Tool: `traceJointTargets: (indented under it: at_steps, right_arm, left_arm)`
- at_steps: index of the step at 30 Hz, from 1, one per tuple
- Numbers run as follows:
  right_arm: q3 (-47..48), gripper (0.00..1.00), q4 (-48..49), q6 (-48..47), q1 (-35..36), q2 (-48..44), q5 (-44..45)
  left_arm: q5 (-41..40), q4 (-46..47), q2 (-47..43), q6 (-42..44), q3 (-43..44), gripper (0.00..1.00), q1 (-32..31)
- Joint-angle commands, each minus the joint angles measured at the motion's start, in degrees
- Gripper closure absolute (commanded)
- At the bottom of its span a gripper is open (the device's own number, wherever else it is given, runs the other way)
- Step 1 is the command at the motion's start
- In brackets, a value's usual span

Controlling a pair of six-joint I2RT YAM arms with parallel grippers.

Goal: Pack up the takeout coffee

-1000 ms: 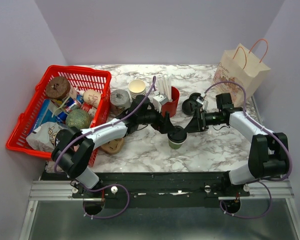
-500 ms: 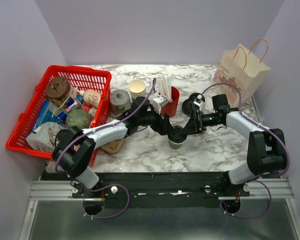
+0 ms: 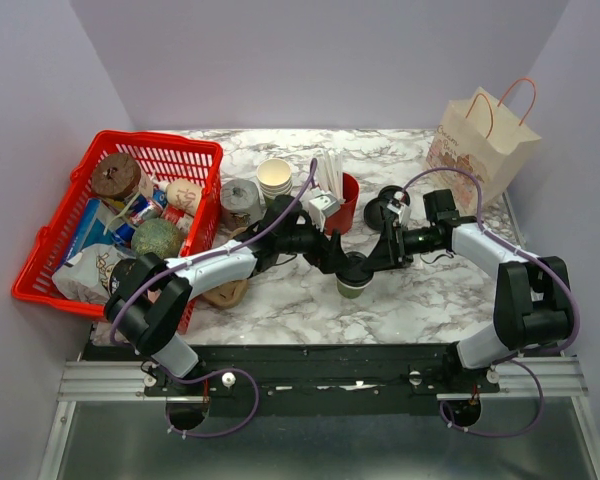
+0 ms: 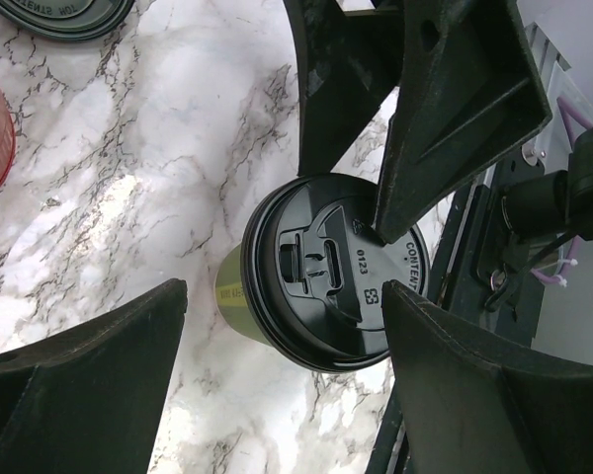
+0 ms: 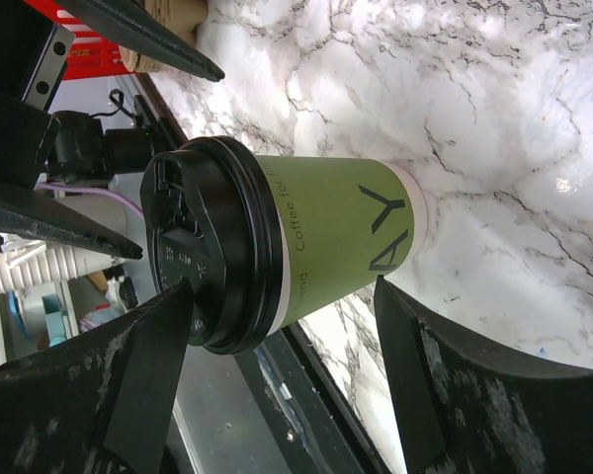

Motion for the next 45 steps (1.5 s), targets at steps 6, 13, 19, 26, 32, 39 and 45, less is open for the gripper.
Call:
traceJointTargets:
  at_steps: [6, 13, 19, 26, 32, 39, 45]
  right_arm:
    - [-1.4, 0.19, -1.3, -1.4, 0.3, -1.2, 1.6]
    - [-0.9, 0.19, -1.5, -0.2, 0.3, -1.6, -0.7]
    - [-0.8, 0.19, -1.5, 0.4, 0.3, -2.2, -1.0]
    - [-0.4, 0.17, -1.5, 1.6, 0.3, -2.1, -1.2]
    - [0.2, 0.15, -1.9, 2.4, 0.2, -2.4, -1.5]
    - [0.7, 0.13, -0.1, 3.5, 0.3, -2.2, -2.2]
    - [2.7, 0.11, 1.4, 4.8, 0.3, -1.1, -3.3]
  left_arm:
    - [1.5, 0.6, 0.3, 1.7, -0.3, 0.13, -0.6]
    - [3.6, 1.3, 0.0, 1.8, -0.3, 0.13, -0.6]
    - [5.7, 2.3, -0.4, 1.8, -0.5, 0.14, -0.6]
    - [7.6, 2.4, -0.4, 1.8, -0.2, 0.15, -0.3]
    - [8.1, 0.7, -1.0, 3.1, 0.3, 0.16, -0.2]
    - [6.1, 0.5, -1.8, 2.5, 0.0, 0.14, 0.5]
    - [1.6, 2.1, -2.2, -2.4, 0.1, 0.11, 2.2]
